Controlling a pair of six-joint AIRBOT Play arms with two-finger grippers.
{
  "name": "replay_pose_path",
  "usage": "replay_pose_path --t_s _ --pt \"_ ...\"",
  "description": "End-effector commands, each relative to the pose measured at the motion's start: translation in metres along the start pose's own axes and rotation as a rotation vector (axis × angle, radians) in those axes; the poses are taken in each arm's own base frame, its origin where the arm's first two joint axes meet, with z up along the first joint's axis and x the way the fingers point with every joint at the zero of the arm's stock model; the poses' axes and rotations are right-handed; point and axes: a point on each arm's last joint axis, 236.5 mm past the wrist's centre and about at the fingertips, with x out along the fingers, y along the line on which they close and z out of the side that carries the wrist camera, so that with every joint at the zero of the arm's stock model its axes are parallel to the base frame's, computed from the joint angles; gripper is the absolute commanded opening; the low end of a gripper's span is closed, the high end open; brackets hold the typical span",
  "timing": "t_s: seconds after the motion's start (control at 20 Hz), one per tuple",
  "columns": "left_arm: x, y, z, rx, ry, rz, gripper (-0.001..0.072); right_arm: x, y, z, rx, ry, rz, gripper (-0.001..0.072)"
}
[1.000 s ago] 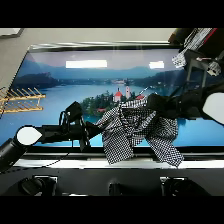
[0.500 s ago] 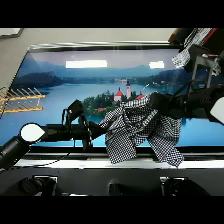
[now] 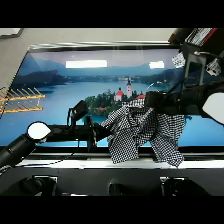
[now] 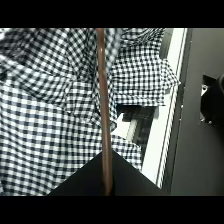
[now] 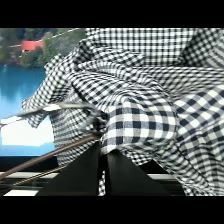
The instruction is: Fold the clothes and pants, and hang the long-sleeved shirts on hangers.
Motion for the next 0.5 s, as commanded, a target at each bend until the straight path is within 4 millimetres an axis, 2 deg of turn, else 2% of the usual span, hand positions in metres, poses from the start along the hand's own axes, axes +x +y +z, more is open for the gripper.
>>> replay_pose_path --t_s 0.0,0.25,0.4,0.45 --pt "0.006 -0.002 -0.004 -0.006 0.01 -0.014 0.0019 0.0 0.024 -0.006 -0.031 0.028 0.098 0.0027" --pt "0.006 0.005 -0.002 -0.007 0.001 0.015 0.0019 -0.003 0.003 -0.027 -0.047 0.113 0.018 0.0027" --pt "0.006 0.005 -0.002 -0.001 0.0 0.013 0.0019 -0.003 -0.008 -0.025 -0.047 0.102 -0.027 0.0034" --pt "0.006 0.005 -0.002 -0.001 0.0 0.013 0.0018 -0.003 -0.008 -0.024 -0.046 0.099 -0.029 0.0104"
